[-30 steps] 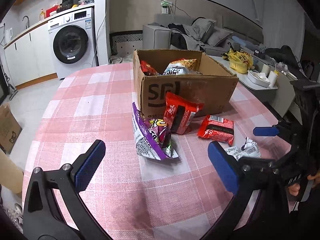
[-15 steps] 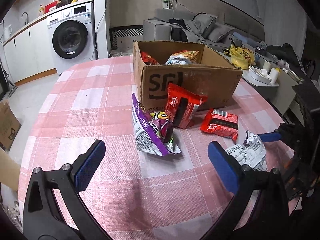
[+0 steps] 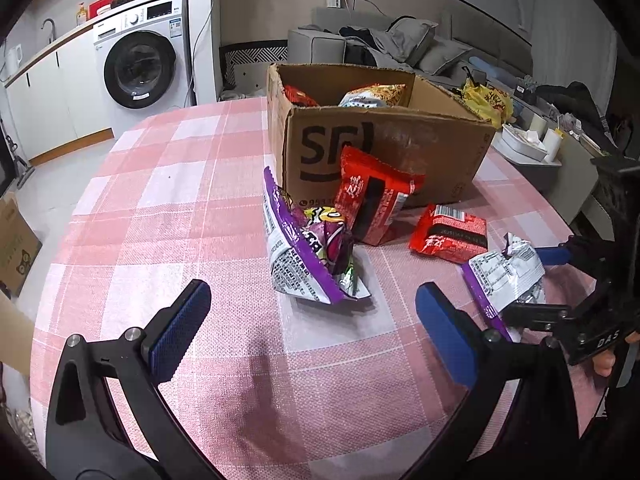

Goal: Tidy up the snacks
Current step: 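Move both grippers back toward the remaining snacks beside the box, then grasp the silver snack bag with the right gripper while the left gripper grasps the purple bag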

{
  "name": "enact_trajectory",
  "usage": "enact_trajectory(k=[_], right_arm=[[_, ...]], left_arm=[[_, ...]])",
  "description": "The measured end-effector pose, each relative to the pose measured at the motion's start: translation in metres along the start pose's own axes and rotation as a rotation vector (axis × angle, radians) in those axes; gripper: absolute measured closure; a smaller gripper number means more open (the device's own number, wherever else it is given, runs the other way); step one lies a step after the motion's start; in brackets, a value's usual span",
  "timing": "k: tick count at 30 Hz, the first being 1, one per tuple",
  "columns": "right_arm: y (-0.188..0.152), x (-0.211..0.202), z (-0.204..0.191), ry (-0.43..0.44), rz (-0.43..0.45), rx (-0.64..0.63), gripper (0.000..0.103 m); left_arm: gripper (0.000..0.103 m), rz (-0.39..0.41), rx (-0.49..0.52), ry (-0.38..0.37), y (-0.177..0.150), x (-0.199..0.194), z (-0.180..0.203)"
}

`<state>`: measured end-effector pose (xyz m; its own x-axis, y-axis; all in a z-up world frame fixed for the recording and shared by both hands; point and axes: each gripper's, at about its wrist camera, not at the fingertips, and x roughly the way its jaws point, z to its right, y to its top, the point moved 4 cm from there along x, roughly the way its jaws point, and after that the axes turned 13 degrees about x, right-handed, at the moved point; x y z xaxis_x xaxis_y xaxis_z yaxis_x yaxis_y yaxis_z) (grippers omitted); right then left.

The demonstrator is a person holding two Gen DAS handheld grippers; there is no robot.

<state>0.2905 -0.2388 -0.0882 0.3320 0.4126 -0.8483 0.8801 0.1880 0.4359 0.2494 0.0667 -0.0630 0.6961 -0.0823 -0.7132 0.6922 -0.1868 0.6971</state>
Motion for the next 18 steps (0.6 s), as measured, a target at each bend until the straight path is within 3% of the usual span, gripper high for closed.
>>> enact_trajectory(k=[3, 5, 9, 11, 18], right_arm=[[-0.001, -0.003, 0.001, 0.016, -0.002, 0.002, 0.008], [0.001, -0.004, -0.001, 0.051, -0.002, 0.004, 0.020], [0.000, -0.007, -0.005, 0.071, 0.005, 0.011, 0.025], [-0.002, -0.010, -0.008, 0.083, 0.006, 0.015, 0.038], [-0.001, -0.031, -0.014, 0.102, 0.063, -0.023, 0.044]], left_arm=[[0.001, -0.006, -0.003, -0.006, -0.001, 0.004, 0.001], [0.001, -0.012, -0.002, -0.005, -0.002, 0.007, 0.002], [0.001, -0.014, -0.006, -0.006, -0.003, 0.009, 0.002], [0.001, -0.016, -0.008, -0.003, -0.003, 0.010, 0.000], [0.001, -0.024, -0.039, 0.007, -0.004, 0.020, -0.010]])
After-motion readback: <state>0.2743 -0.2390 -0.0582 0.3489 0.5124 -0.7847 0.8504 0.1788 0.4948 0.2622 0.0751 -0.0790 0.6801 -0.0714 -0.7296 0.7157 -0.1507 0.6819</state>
